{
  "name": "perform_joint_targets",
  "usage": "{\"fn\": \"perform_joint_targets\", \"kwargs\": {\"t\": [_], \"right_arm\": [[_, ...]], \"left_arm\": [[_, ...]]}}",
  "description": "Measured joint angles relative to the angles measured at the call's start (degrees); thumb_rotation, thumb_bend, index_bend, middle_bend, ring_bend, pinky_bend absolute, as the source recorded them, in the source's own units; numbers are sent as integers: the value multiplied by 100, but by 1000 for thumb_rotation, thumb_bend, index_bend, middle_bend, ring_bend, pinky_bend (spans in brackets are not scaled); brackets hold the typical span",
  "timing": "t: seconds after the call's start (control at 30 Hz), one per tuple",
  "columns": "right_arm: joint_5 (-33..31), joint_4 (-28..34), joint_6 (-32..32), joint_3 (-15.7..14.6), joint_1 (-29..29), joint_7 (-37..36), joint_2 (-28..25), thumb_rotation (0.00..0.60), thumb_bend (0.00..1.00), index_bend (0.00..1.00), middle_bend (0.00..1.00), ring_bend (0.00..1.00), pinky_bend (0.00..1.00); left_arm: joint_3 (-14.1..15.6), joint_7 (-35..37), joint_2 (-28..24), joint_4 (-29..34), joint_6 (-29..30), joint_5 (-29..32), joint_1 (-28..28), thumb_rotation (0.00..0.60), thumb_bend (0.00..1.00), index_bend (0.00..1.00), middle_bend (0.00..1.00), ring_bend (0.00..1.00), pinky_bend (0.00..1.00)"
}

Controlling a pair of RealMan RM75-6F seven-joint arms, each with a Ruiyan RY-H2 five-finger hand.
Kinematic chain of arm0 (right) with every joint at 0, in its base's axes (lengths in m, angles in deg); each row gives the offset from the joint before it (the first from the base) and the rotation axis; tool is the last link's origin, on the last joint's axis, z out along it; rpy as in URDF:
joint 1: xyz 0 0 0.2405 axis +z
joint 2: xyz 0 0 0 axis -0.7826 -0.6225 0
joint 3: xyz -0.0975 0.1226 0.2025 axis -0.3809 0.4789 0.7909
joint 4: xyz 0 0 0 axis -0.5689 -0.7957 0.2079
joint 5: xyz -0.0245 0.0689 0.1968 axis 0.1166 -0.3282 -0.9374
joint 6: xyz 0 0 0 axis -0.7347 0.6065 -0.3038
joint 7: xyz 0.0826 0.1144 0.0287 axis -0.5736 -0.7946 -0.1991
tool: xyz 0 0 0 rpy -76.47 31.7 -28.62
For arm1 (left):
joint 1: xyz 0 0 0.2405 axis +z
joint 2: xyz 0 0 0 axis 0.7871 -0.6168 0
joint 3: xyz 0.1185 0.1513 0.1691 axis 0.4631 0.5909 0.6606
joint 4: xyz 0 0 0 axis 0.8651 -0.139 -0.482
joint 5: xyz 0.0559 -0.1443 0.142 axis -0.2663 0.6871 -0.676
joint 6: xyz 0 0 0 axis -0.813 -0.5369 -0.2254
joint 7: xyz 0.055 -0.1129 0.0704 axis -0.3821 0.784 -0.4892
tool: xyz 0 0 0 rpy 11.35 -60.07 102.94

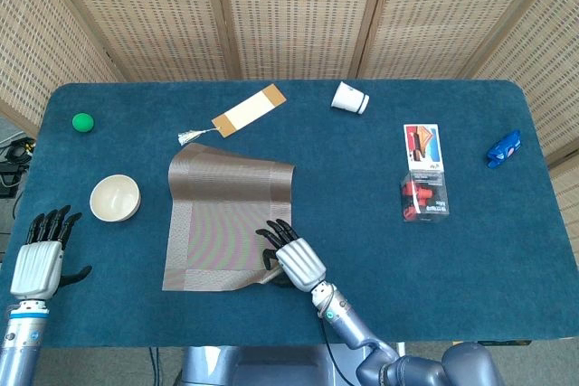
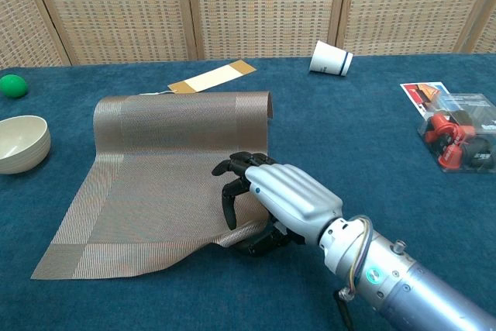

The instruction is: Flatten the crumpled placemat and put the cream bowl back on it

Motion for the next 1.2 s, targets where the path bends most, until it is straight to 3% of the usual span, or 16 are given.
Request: {"fn": "perform_joint_targets", "kwargs": {"t": [0.7,1.2], "right_arm": [[51,372,310,-91,-167,59,-378,600,605,725,265,10,0],[81,1003,771,-143,-499,209,-1322,600,605,726,265,11,0]], "left_arm": [[-11,-11,48,-41,29,-1,9,600,91,139,0,0,0],[-8,-115,79,-37,110,-38,30,600,91,139,0,0,0]]}}
